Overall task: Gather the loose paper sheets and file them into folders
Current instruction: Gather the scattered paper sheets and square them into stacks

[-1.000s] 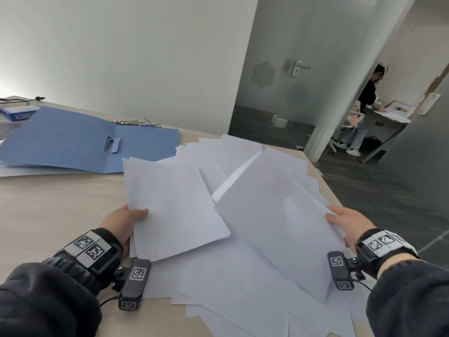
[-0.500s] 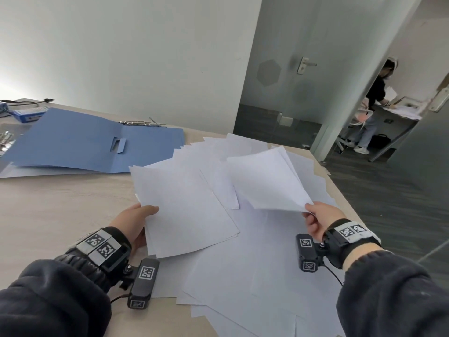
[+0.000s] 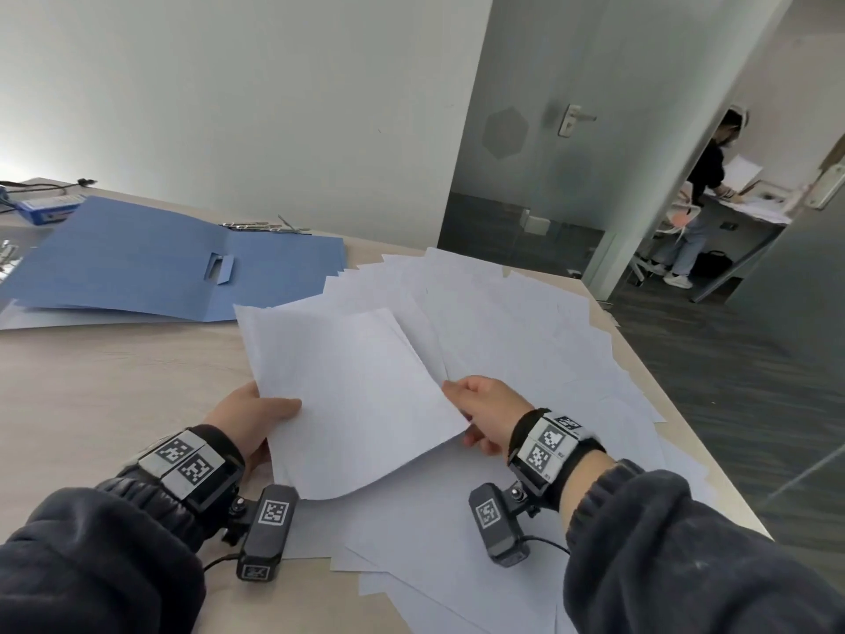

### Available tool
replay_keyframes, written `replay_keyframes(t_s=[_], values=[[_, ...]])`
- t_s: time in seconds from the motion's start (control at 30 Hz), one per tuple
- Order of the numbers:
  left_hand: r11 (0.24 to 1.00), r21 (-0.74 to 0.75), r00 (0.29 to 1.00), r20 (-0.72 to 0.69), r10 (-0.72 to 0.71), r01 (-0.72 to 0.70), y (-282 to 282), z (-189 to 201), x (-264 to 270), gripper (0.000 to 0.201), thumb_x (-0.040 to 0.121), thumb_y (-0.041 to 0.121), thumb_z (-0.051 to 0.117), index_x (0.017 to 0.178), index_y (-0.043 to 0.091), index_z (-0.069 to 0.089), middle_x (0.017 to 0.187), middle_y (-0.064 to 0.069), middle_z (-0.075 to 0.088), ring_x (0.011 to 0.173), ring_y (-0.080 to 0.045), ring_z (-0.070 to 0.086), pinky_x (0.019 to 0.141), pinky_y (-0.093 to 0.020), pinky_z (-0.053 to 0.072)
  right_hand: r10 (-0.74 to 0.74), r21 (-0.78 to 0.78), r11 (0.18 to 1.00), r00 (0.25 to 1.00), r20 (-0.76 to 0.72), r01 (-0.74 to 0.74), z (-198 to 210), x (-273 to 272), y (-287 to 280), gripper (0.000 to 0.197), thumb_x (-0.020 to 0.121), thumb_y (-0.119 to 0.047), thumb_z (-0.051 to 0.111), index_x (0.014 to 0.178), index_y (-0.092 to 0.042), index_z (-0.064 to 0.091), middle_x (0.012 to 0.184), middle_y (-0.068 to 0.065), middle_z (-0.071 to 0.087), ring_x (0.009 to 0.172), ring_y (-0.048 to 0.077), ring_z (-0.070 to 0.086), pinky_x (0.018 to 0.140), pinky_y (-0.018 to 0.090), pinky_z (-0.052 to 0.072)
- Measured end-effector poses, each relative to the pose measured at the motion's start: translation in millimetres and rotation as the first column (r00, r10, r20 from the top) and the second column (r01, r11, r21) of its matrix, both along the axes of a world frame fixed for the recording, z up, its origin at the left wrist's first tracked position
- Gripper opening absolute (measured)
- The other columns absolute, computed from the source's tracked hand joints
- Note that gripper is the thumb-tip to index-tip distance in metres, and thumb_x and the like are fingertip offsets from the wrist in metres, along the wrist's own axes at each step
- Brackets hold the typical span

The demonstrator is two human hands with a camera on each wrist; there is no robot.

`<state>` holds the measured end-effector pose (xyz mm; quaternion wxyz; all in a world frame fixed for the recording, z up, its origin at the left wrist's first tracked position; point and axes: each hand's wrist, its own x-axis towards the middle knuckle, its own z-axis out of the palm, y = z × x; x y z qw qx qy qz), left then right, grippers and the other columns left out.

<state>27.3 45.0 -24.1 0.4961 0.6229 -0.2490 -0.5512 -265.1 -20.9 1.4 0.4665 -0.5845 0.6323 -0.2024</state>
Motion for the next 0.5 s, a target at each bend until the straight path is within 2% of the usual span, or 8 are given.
replay_keyframes(t_s=[0.07,0.1,0.13,0.2,0.27,0.37,0.43,0.5], values=[[1.0,0.014,1.0,-0.002,-0.002,0.002,-0.7,-1.7,2.0,0.033,0.09,-0.004,0.056,0.121,0.007,0.059,0.109,-0.025,0.069,0.097,-0.048,0.067,0.087,-0.068,0.05,-0.013,-0.106,0.994,0.984,-0.178,-0.006,7.5,-24.7,-10.1,0.032,0.092,-0.053,0.061,0.099,-0.022,0.065,0.086,-0.004,0.07,0.064,0.014,0.061,0.057,0.026,0.044],[1.0,0.018,1.0,0.001,0.0,0.0,-1.1,-1.8,2.3,0.034,0.089,-0.005,0.057,0.121,0.007,0.058,0.109,-0.026,0.069,0.098,-0.05,0.067,0.087,-0.07,0.049,-0.035,-0.16,0.987,0.956,-0.292,-0.012,11.1,-41.4,-16.4,0.03,0.09,-0.053,0.064,0.098,-0.024,0.064,0.091,-0.004,0.071,0.072,0.014,0.064,0.066,0.028,0.049],[1.0,0.022,1.0,0.011,0.008,-0.008,-2.3,-3.0,3.2,0.035,0.088,-0.005,0.057,0.121,0.007,0.059,0.109,-0.026,0.068,0.098,-0.05,0.066,0.088,-0.07,0.049,-0.053,-0.193,0.981,0.909,-0.413,-0.031,14.6,-59.6,-22.3,0.029,0.088,-0.052,0.067,0.097,-0.025,0.064,0.098,-0.004,0.07,0.083,0.015,0.065,0.077,0.031,0.052],[1.0,0.024,1.0,0.023,0.018,-0.018,-2.8,-1.2,2.2,0.035,0.088,-0.006,0.056,0.12,0.007,0.059,0.109,-0.027,0.068,0.1,-0.05,0.065,0.09,-0.07,0.048,-0.041,-0.166,0.983,0.8,-0.598,-0.073,18.8,-94.4,-30.9,0.036,0.083,-0.054,0.072,0.106,-0.028,0.062,0.118,-0.002,0.066,0.102,0.017,0.062,0.094,0.033,0.049],[0.999,0.024,0.999,0.026,0.021,-0.021,-2.2,1.7,0.5,0.034,0.089,-0.008,0.053,0.119,0.006,0.059,0.109,-0.026,0.067,0.101,-0.05,0.064,0.092,-0.068,0.048,0.039,-0.055,0.993,0.741,-0.67,-0.102,23.0,-121.6,-33.3,0.061,0.078,-0.057,0.077,0.128,-0.03,0.056,0.138,0.001,0.056,0.119,0.02,0.057,0.102,0.033,0.044],[1.0,0.022,1.0,0.019,0.017,-0.017,-1.2,3.7,-1.3,0.036,0.089,-0.011,0.051,0.121,0.004,0.058,0.111,-0.027,0.065,0.104,-0.051,0.062,0.095,-0.066,0.047,0.21,0.088,0.973,0.653,-0.728,-0.214,23.5,-141.3,-33.3,0.103,0.069,-0.06,0.082,0.154,-0.033,0.029,0.159,0.002,0.032,0.143,0.022,0.037,0.116,0.037,0.032],[1.0,0.022,1.0,0.022,0.02,-0.02,-1.0,4.2,-2.0,0.038,0.089,-0.011,0.05,0.123,0.003,0.058,0.112,-0.028,0.065,0.104,-0.052,0.062,0.095,-0.066,0.047,0.299,0.162,0.949,0.603,-0.74,-0.272,19.7,-142.9,-36.0,0.122,0.063,-0.065,0.083,0.159,-0.036,0.013,0.166,0.001,0.014,0.152,0.02,0.02,0.123,0.039,0.022],[0.999,0.026,1.0,0.017,0.02,-0.021,-0.8,5.1,-3.0,0.038,0.089,-0.011,0.05,0.122,0.004,0.058,0.113,-0.028,0.065,0.105,-0.052,0.062,0.096,-0.066,0.046,0.33,0.212,0.941,0.587,-0.739,-0.262,18.0,-140.1,-38.7,0.137,0.05,-0.075,0.08,0.158,-0.043,0.002,0.168,0.0,0.002,0.155,0.02,0.011,0.124,0.043,0.018]])
